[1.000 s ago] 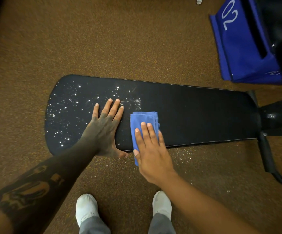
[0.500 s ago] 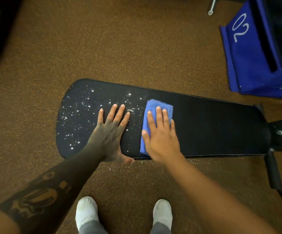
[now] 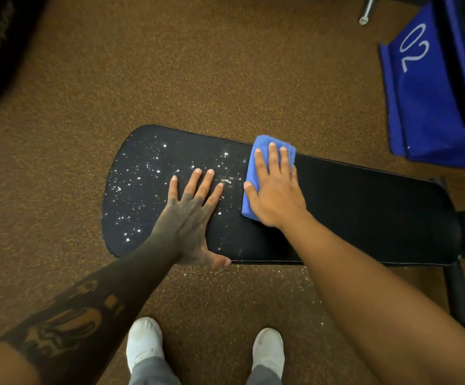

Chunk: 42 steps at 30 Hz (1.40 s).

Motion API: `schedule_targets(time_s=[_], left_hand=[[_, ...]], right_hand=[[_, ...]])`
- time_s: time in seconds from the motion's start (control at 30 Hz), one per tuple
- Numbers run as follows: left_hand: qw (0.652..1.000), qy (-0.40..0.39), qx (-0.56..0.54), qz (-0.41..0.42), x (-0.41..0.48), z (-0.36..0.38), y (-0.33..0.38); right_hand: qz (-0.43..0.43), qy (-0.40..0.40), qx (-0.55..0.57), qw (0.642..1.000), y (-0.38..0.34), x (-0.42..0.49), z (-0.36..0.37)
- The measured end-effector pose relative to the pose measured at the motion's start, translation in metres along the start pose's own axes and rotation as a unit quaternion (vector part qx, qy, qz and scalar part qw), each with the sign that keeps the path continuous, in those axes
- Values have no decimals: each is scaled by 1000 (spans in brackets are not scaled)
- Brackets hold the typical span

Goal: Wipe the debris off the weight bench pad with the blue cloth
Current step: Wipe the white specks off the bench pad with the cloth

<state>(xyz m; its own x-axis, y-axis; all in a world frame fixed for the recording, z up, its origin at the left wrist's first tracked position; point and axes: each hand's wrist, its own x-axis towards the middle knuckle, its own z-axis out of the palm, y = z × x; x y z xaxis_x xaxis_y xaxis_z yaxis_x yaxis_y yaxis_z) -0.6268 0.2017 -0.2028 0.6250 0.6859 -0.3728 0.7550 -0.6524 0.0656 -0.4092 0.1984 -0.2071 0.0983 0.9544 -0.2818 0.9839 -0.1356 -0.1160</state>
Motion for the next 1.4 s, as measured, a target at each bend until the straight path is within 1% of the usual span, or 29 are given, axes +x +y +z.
schedule_targets(time_s=[0.07, 0.17, 0.2, 0.23, 0.3, 0.37, 0.4, 0.43, 0.57, 0.6, 0.63, 0.73, 0.77, 0.8, 0.87, 0.93, 0.97, 1.07, 1.1, 1.13, 1.23, 1.27, 1.3, 1.4], left_hand=[[1000, 1, 0, -1, -1, 0, 1], [1000, 6, -3, -5, -3, -1, 1], [1000, 7, -4, -6, -3, -1, 1], [1000, 7, -4, -8, -3, -1, 0], [1000, 5, -6, -13, -3, -2, -3], [1000, 2, -9, -18, -3, -2, -6], [1000, 1, -10, -18, -4, -2, -7], [1000, -1, -10, -17, -4, -2, -7], [1000, -2, -9, -18, -6, -3, -9], [1000, 0, -10, -20, -6, -4, -10], [1000, 1, -11, -22, -6, -5, -12], [1000, 5, -9, -30, -7, -6, -18], [999, 7, -8, -31, -8, -5, -20], [999, 9, -10, -32, -9, -5, -21], [999, 13, -18, -31, -10, -3, -23], [999, 12, -20, -30, -9, -3, -22], [999, 8, -18, -29, -9, -3, -22], [1000, 2, -13, -28, -8, -3, -24], [999, 3, -16, -29, -8, -2, -24], [999, 3, -19, -28, -8, -2, -24], [999, -1, -19, -26, -8, -1, -25], [999, -1, -20, -25, -8, -1, -25], [1000, 1, -20, -23, -9, -1, -26], [1000, 6, -14, -20, -12, -1, -28]], right_hand=[[-16, 1, -9, 1000, -10, -4, 2], [-103, -10, -42, 994, -10, -25, 4], [-117, -14, -45, 992, -4, -27, 3], [-115, -13, -41, 992, 2, -23, 1], [-73, -7, -19, 997, 7, -9, -4], [-26, -2, -4, 1000, -1, 5, -4], [-20, 1, -4, 1000, -9, 6, -2], [-28, 3, -7, 1000, -16, 4, -1], [-128, -11, -42, 991, -15, -20, 1], [-126, -13, -37, 991, -9, -17, 0], [-105, -10, -25, 994, -5, -10, -3], [0, -7, 7, 1000, -13, 16, -9], [16, -9, 13, 1000, -24, 22, -9], [14, -8, 17, 1000, -36, 24, -9], [-35, -2, 0, 999, -53, 20, -4], [-77, 0, -14, 997, -49, 18, -3], [-71, -1, -6, 997, -43, 21, -4], [34, -1, 26, 999, -40, 33, -9], [54, 3, 33, 998, -48, 36, -9], [45, 7, 32, 998, -59, 37, -9], [-78, 6, -3, 997, -72, 30, -4], [-96, 2, -7, 995, -66, 31, -5], [-85, 1, -2, 996, -58, 34, -7], [22, 7, 24, 999, -51, 44, -11]])
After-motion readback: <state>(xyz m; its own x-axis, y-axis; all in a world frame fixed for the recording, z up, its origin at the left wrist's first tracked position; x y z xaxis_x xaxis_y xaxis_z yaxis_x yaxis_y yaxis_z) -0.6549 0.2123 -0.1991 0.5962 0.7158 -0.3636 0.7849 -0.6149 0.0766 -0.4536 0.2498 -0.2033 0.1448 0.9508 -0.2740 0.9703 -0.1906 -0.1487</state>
